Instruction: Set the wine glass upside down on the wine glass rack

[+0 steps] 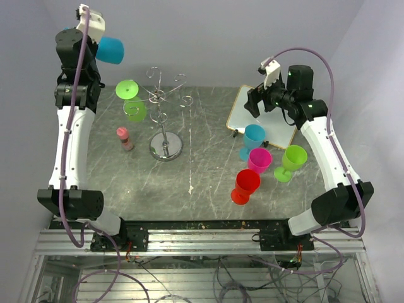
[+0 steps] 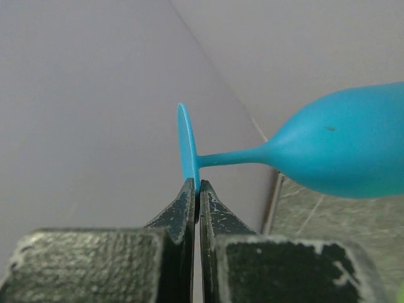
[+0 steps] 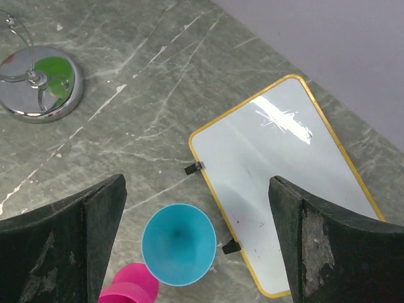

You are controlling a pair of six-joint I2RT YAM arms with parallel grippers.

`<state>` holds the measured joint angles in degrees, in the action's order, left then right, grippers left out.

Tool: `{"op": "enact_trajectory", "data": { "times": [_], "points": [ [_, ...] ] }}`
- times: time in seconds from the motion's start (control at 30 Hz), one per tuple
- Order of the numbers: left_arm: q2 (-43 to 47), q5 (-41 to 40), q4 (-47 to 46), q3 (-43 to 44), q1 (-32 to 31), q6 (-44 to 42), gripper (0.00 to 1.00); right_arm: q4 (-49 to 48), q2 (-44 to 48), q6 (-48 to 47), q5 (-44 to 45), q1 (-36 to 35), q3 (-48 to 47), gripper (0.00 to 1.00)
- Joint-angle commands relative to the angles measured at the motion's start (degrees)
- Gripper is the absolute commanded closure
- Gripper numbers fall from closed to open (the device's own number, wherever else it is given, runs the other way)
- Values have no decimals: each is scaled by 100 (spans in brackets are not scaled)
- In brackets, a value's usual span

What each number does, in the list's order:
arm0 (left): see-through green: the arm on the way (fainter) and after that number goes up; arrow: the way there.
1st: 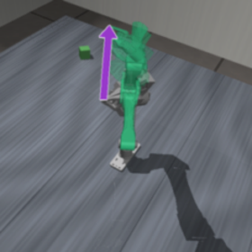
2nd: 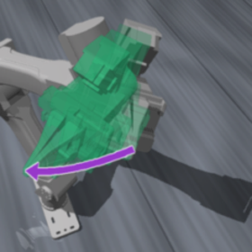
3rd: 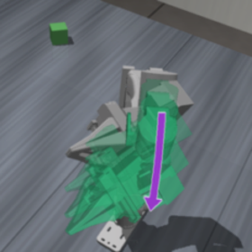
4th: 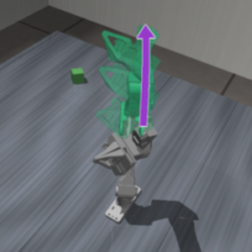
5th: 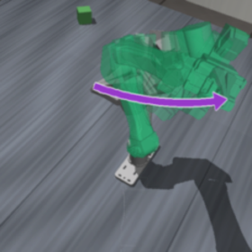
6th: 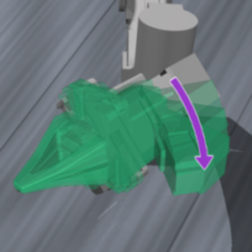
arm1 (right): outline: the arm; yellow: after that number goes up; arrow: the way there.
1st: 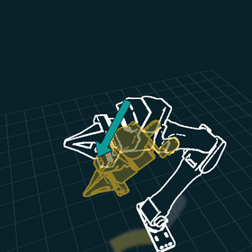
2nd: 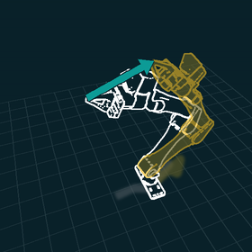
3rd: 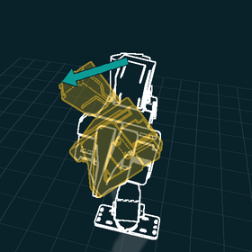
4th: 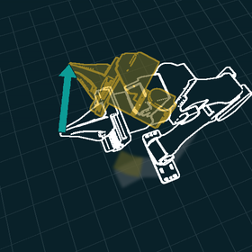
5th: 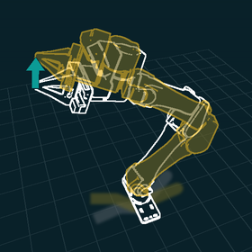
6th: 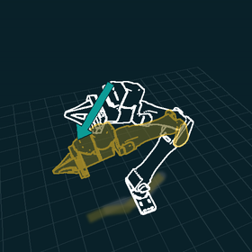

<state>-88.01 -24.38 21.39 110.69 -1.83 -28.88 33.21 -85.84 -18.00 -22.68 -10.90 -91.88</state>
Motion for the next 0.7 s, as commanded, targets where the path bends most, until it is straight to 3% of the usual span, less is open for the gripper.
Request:
{"op": "enact_trajectory", "data": {
  "times": [0.0, 0.23, 0.67],
  "points": [
    [-155, -645, -711, -215, -250, -1214, 93, -382, 171, 37, -37, 60, 254, 6],
    [-579, -731, -867, -169, -662, -2196, 93, -523, 315, 99, -379, 153, 665, 7],
    [-654, 638, -486, -486, -910, -3603, 93, -534, 391, 57, -616, 178, 778, 7]
  ]
}}
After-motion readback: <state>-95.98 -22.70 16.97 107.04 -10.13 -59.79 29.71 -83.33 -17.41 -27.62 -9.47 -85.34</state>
